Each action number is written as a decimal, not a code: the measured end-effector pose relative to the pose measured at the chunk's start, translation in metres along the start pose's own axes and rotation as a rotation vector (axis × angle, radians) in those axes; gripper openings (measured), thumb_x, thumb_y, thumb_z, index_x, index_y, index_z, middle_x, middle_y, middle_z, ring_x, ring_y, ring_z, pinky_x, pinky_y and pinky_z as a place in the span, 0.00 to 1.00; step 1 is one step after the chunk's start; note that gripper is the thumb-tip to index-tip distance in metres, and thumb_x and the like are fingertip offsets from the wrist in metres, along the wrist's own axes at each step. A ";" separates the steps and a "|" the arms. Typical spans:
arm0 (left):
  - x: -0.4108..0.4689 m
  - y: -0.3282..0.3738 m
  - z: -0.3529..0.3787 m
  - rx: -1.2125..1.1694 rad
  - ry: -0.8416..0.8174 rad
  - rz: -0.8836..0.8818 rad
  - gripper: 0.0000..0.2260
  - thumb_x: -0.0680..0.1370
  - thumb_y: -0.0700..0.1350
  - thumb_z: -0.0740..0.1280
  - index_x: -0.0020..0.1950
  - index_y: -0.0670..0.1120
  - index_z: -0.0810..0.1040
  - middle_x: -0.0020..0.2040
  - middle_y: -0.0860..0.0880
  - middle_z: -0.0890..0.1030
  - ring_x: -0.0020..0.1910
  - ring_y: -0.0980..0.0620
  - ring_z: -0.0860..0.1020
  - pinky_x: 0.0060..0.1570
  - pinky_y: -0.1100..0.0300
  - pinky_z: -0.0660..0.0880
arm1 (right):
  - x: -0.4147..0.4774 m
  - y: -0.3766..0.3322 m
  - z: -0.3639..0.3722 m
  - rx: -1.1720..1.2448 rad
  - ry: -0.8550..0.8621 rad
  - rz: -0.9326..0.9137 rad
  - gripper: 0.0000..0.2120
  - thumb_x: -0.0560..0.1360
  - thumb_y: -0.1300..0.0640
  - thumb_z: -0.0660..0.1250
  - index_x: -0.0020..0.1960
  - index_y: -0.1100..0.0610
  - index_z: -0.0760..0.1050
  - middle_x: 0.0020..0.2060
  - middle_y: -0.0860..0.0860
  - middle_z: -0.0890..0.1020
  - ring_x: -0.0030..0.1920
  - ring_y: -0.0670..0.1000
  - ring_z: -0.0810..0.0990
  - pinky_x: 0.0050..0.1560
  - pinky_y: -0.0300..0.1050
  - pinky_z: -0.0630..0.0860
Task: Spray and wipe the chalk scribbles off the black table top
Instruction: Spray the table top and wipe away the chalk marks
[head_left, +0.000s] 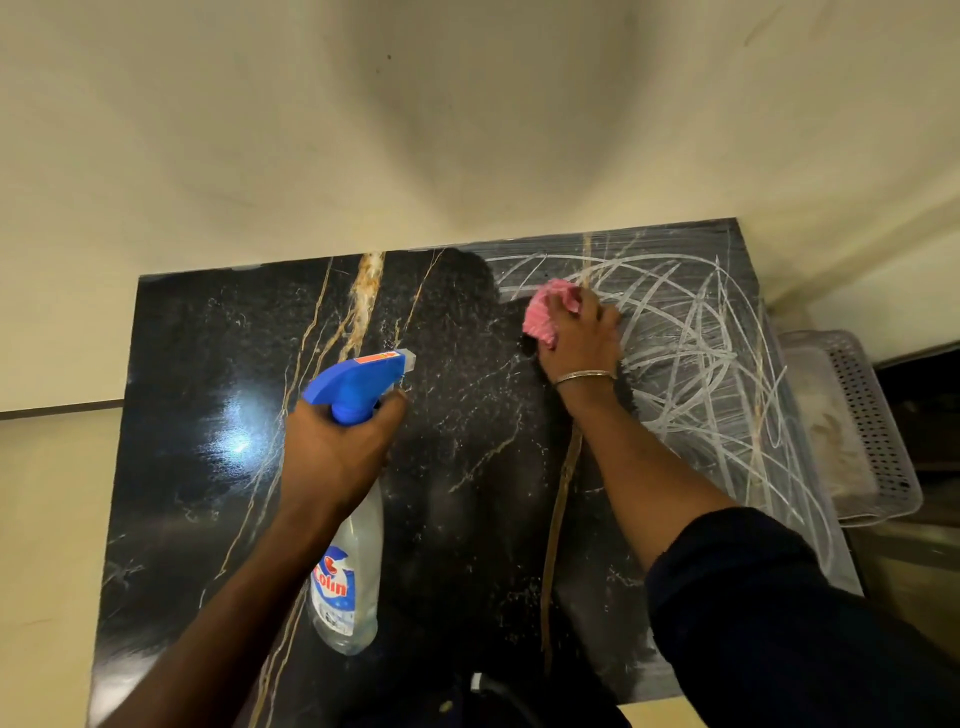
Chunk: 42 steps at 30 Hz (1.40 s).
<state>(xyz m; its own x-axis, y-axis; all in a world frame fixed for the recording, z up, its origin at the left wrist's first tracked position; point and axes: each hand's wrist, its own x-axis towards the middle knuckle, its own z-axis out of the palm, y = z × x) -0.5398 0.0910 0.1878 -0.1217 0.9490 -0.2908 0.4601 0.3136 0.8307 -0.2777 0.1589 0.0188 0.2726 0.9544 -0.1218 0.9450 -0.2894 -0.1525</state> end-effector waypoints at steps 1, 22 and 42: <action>0.001 0.001 0.000 -0.001 -0.001 0.000 0.08 0.77 0.39 0.70 0.46 0.34 0.76 0.35 0.28 0.76 0.24 0.51 0.73 0.25 0.68 0.71 | 0.001 0.007 -0.002 0.000 0.029 0.112 0.33 0.72 0.47 0.70 0.73 0.49 0.63 0.71 0.60 0.62 0.66 0.65 0.63 0.63 0.59 0.70; 0.013 0.004 -0.008 -0.012 0.035 -0.050 0.05 0.77 0.41 0.70 0.44 0.45 0.75 0.33 0.37 0.76 0.22 0.57 0.74 0.23 0.73 0.71 | 0.038 -0.005 -0.004 -0.018 0.013 0.328 0.32 0.72 0.45 0.68 0.73 0.50 0.64 0.71 0.61 0.62 0.67 0.67 0.62 0.62 0.63 0.69; 0.027 -0.001 -0.010 0.011 0.023 -0.053 0.09 0.77 0.43 0.71 0.41 0.39 0.76 0.32 0.35 0.78 0.23 0.54 0.75 0.25 0.68 0.74 | 0.079 -0.048 -0.008 0.039 -0.090 0.367 0.33 0.72 0.50 0.70 0.73 0.49 0.62 0.73 0.60 0.58 0.70 0.67 0.58 0.63 0.67 0.68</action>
<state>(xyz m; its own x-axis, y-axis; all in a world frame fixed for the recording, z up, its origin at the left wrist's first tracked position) -0.5520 0.1171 0.1837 -0.1665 0.9317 -0.3229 0.4617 0.3630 0.8093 -0.3005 0.2488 0.0245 0.5732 0.7767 -0.2610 0.7793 -0.6152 -0.1193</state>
